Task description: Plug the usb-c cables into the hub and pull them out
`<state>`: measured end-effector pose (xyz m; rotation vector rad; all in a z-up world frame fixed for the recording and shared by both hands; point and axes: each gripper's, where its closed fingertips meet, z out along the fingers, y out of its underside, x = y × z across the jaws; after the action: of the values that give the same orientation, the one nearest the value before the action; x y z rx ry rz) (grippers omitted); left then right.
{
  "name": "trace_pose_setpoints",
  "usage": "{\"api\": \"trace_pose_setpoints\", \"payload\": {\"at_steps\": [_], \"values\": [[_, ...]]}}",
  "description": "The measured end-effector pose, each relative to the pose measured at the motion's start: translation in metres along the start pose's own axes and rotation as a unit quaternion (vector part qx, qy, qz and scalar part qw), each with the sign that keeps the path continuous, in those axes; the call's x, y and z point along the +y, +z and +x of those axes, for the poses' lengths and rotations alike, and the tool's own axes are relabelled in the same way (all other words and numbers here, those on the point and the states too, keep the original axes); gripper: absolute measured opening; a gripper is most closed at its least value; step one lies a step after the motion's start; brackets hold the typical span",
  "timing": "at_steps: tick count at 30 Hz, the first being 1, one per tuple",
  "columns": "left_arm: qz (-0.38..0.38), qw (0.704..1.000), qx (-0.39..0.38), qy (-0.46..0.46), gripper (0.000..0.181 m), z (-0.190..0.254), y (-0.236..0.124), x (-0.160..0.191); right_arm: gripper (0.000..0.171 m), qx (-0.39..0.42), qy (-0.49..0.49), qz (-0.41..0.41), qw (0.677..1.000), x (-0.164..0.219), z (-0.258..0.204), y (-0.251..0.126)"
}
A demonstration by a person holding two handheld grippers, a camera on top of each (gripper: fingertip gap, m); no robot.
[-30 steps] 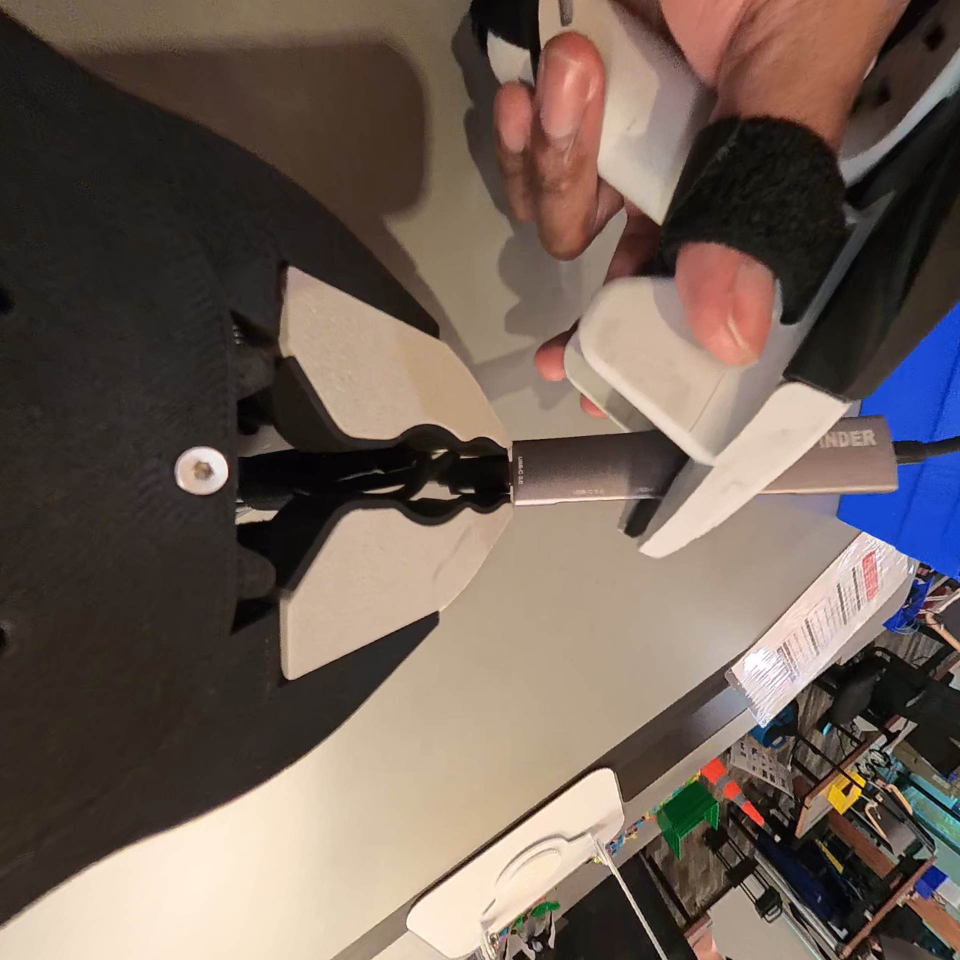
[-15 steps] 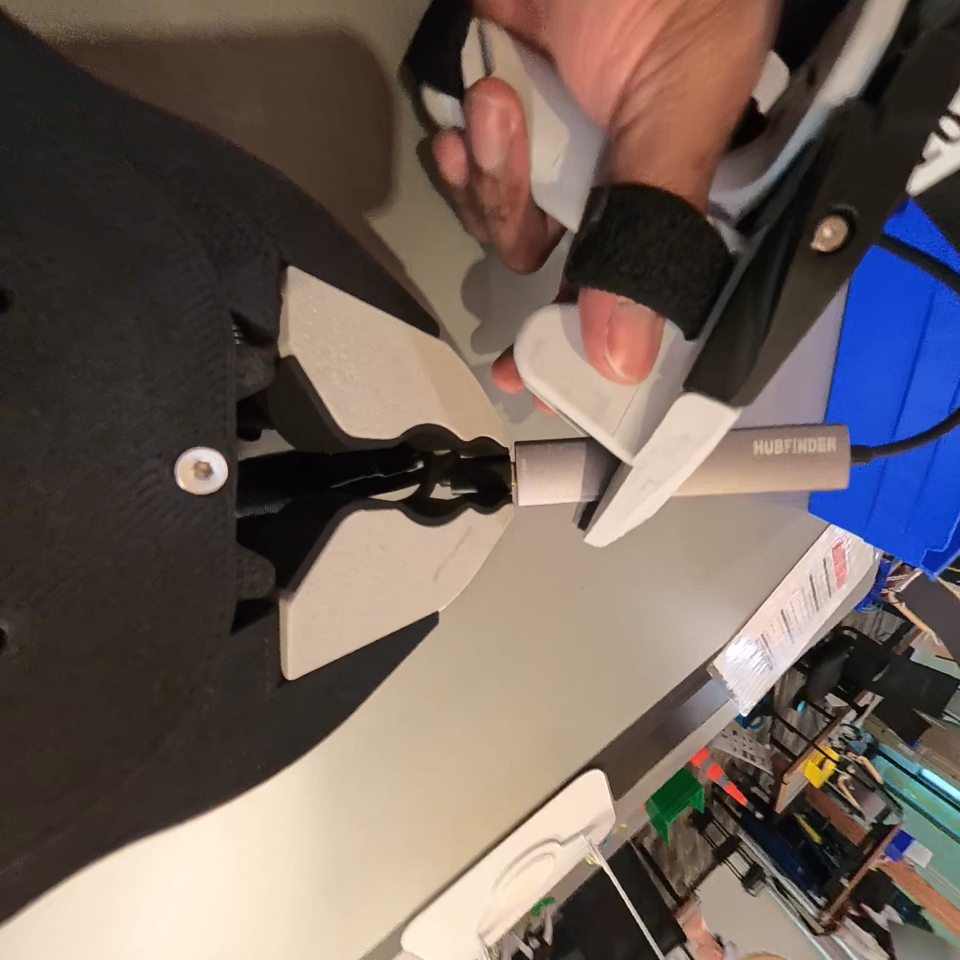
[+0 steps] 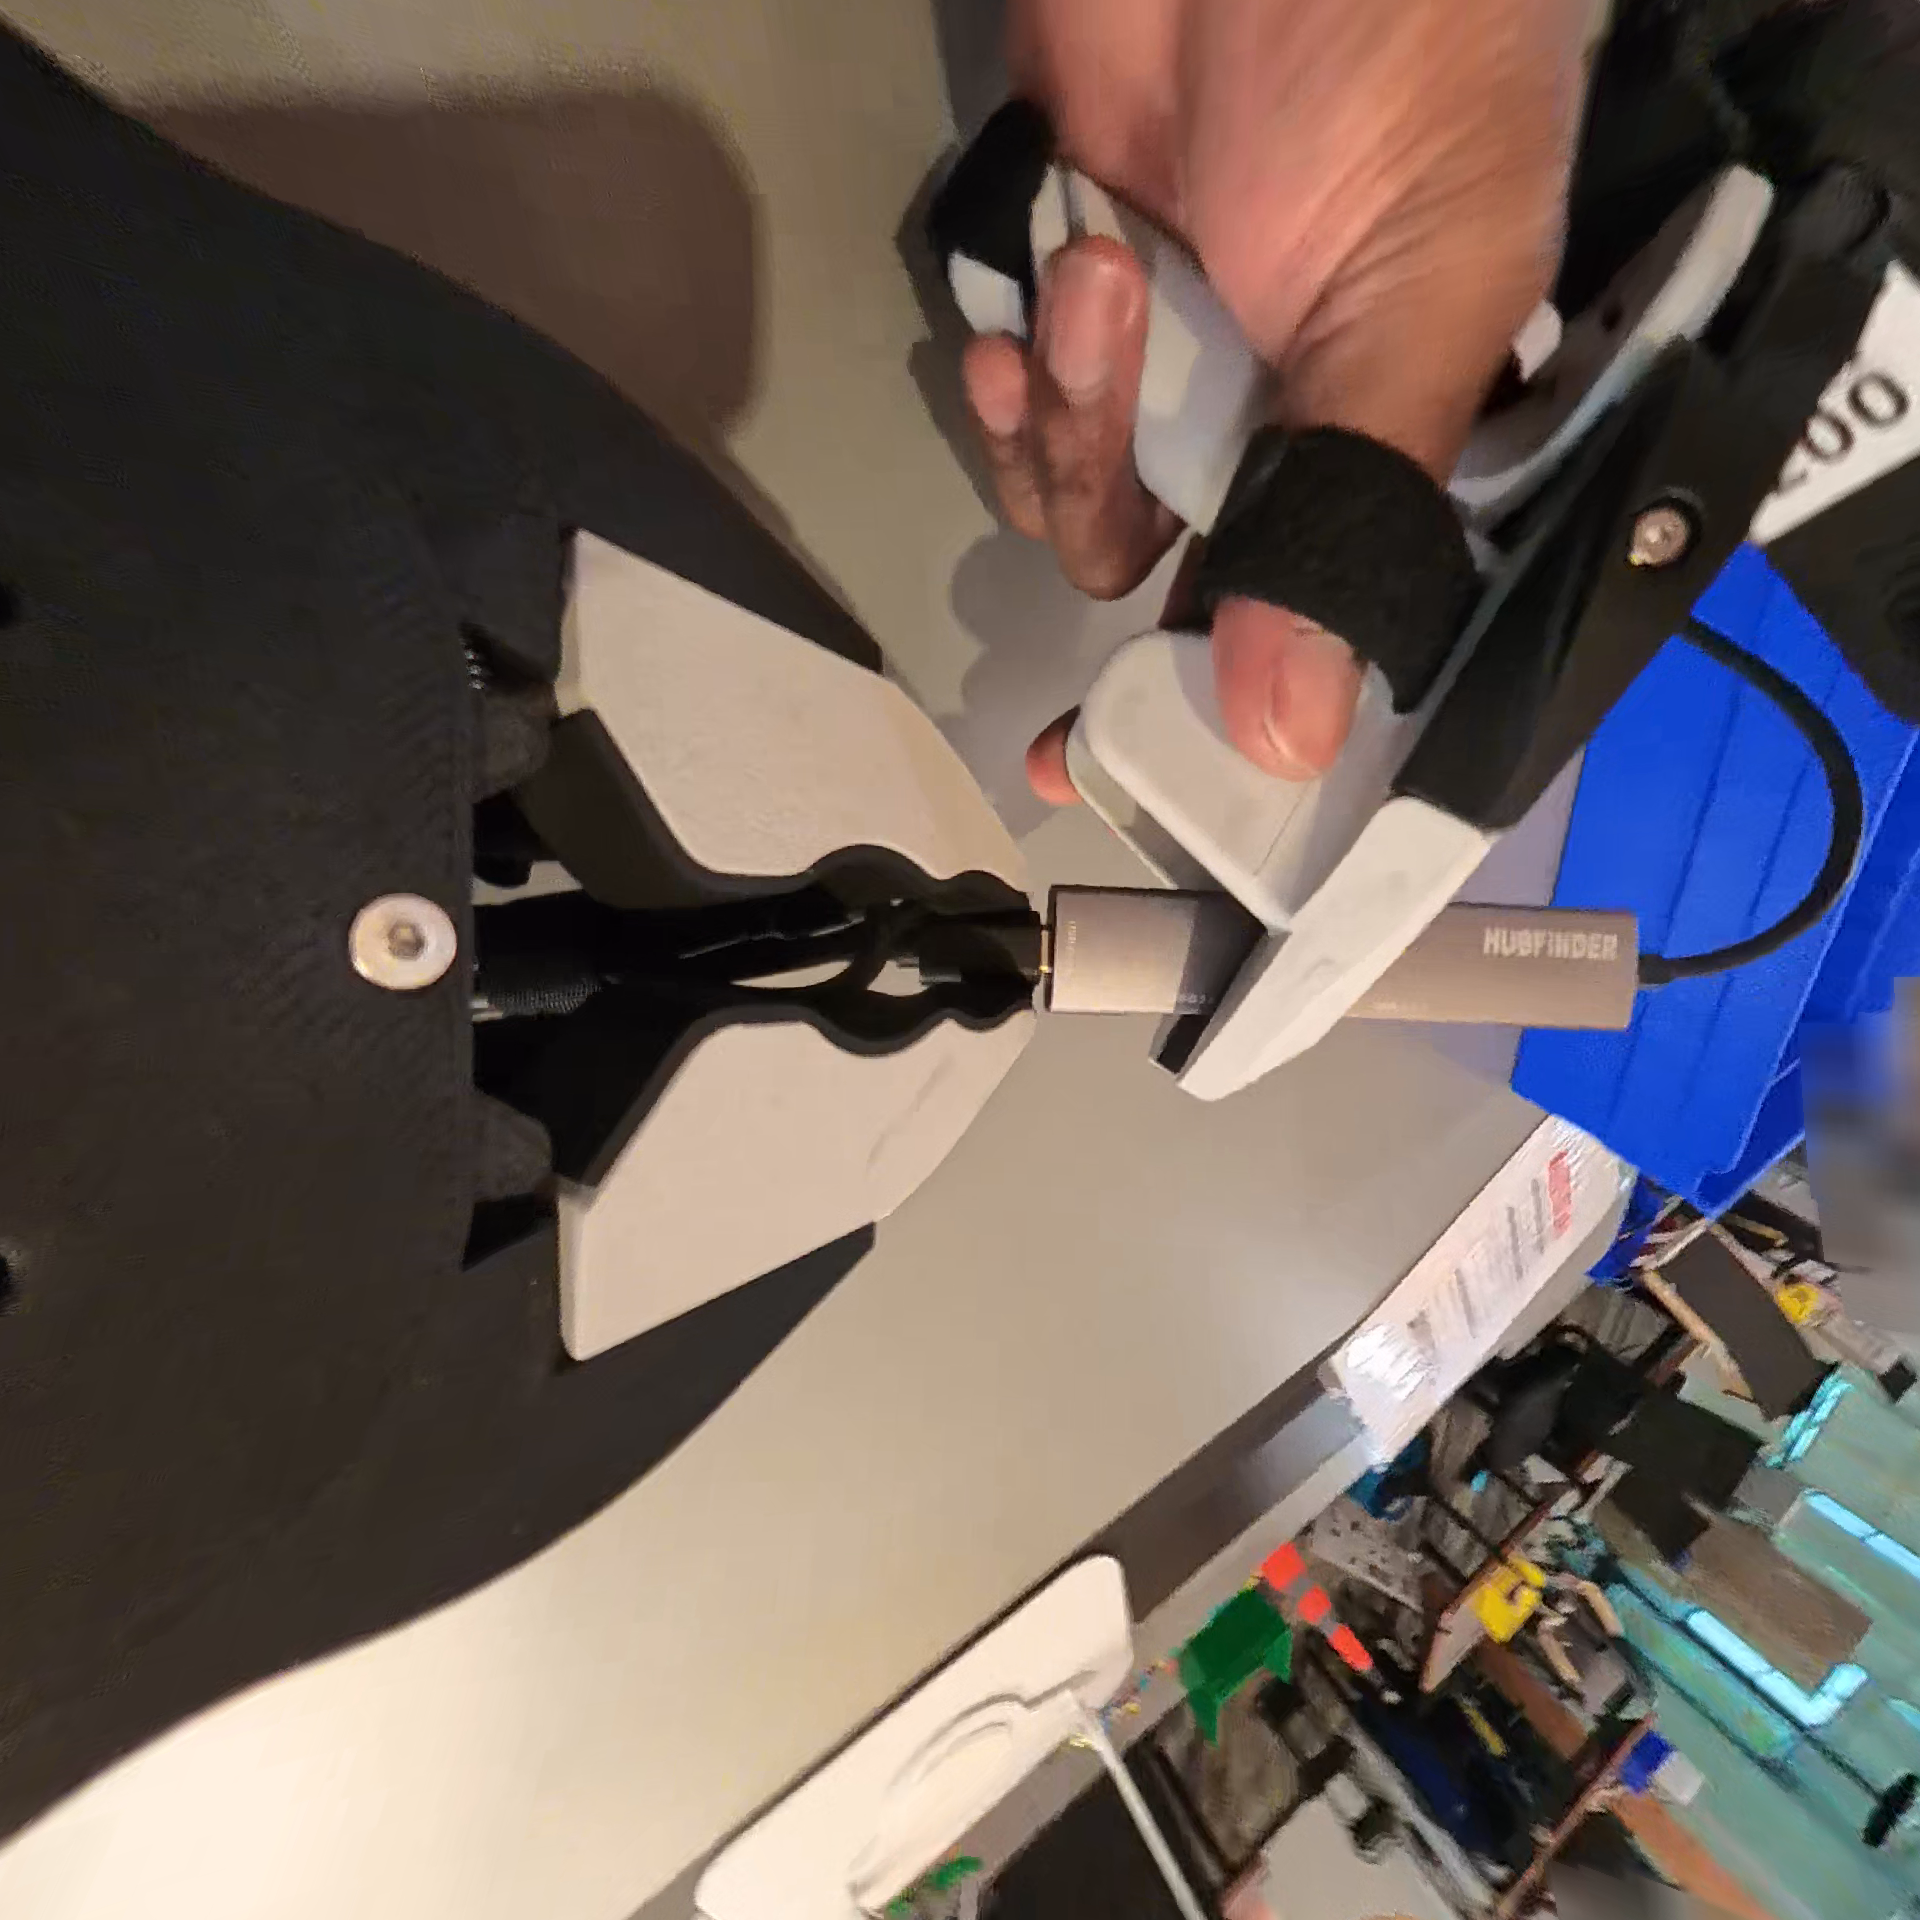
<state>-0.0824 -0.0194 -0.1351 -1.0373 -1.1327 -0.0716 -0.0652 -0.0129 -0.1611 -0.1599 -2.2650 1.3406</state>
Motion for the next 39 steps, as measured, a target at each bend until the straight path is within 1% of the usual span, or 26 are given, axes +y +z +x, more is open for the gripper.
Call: {"api": "trace_pose_setpoints", "payload": {"at_steps": [2,4,6,8,9,10,11,12,13,14,15,17,18,21,23,25,27,29,30,32,34,36,38,39], "values": [[0.009,1.000,-0.007,-0.005,0.009,-0.002,0.000,-0.003,0.014,0.005,0.027,-0.009,1.000,-0.002,-0.003,0.001],[0.008,0.999,0.020,-0.027,0.010,0.002,-0.001,-0.003,0.015,-0.014,-0.003,0.010,1.000,-0.008,-0.007,-0.006],[-0.013,0.999,0.036,-0.026,0.010,0.010,0.001,0.005,0.014,-0.032,-0.040,0.017,0.999,-0.003,-0.007,-0.014],[-0.020,0.999,0.035,-0.018,0.009,0.012,0.005,0.007,0.014,-0.018,-0.015,0.010,1.000,0.002,-0.001,-0.016],[-0.013,0.999,0.027,-0.016,0.009,0.010,0.006,0.004,0.012,0.007,0.012,-0.005,1.000,0.004,0.004,-0.015],[0.060,0.998,-0.004,-0.017,0.009,-0.002,-0.004,-0.023,0.013,0.077,0.036,-0.056,0.995,0.022,0.024,-0.018],[0.119,0.992,-0.026,-0.030,0.009,-0.019,-0.025,-0.056,0.013,0.136,0.063,-0.084,0.985,0.041,0.045,-0.029],[0.175,0.982,-0.044,-0.046,0.009,-0.037,-0.051,-0.089,0.014,0.167,0.126,-0.090,0.974,0.062,0.061,-0.044],[0.209,0.976,-0.047,-0.044,0.009,-0.047,-0.076,-0.113,0.014,0.158,0.181,-0.080,0.967,0.079,0.068,-0.058],[0.199,0.979,-0.046,-0.027,0.009,-0.051,-0.090,-0.124,0.014,0.139,0.194,-0.062,0.969,0.087,0.069,-0.073],[0.165,0.985,-0.041,-0.013,0.009,-0.050,-0.095,-0.125,0.013,0.144,0.184,-0.060,0.971,0.094,0.072,-0.089],[0.111,0.993,-0.043,0.014,0.009,-0.047,-0.095,-0.113,0.014,0.145,0.179,-0.085,0.969,0.106,0.075,-0.112],[0.077,0.996,-0.034,0.018,0.009,-0.044,-0.089,-0.102,0.014,0.137,0.185,-0.076,0.970,0.103,0.076,-0.121],[0.012,1.000,0.016,0.000,0.009,-0.030,-0.060,-0.064,0.013,0.148,0.185,-0.054,0.970,0.084,0.098,-0.149],[-0.011,0.999,0.044,-0.023,0.009,-0.021,-0.038,-0.039,0.013,0.183,0.162,-0.045,0.969,0.066,0.126,-0.174],[-0.042,0.996,0.066,-0.050,0.009,-0.013,-0.018,-0.012,0.013,0.221,0.133,-0.033,0.966,0.045,0.158,-0.208],[-0.093,0.991,0.074,-0.056,0.009,-0.007,-0.004,0.016,0.013,0.266,0.102,-0.030,0.958,0.029,0.192,-0.249],[-0.130,0.990,0.059,0.003,0.009,-0.004,0.002,0.027,0.013,0.316,0.067,-0.051,0.945,0.025,0.228,-0.293],[-0.136,0.989,0.057,0.012,0.009,-0.004,0.003,0.028,0.013,0.338,0.053,-0.070,0.937,0.027,0.244,-0.313],[-0.141,0.988,0.061,-0.011,0.009,-0.006,0.003,0.029,0.013,0.351,0.035,-0.118,0.928,0.043,0.269,-0.343],[-0.130,0.990,0.060,-0.021,0.009,-0.009,0.003,0.024,0.013,0.342,0.034,-0.167,0.924,0.075,0.287,-0.358],[-0.123,0.990,0.058,-0.026,0.009,-0.011,0.002,0.021,0.013,0.305,0.055,-0.213,0.927,0.121,0.294,-0.357],[-0.119,0.991,0.053,-0.022,0.009,-0.011,0.002,0.020,0.013,0.250,0.084,-0.271,0.926,0.175,0.284,-0.347],[-0.119,0.991,0.051,-0.019,0.009,-0.011,0.002,0.021,0.015,0.232,0.097,-0.301,0.920,0.199,0.276,-0.343]]}}
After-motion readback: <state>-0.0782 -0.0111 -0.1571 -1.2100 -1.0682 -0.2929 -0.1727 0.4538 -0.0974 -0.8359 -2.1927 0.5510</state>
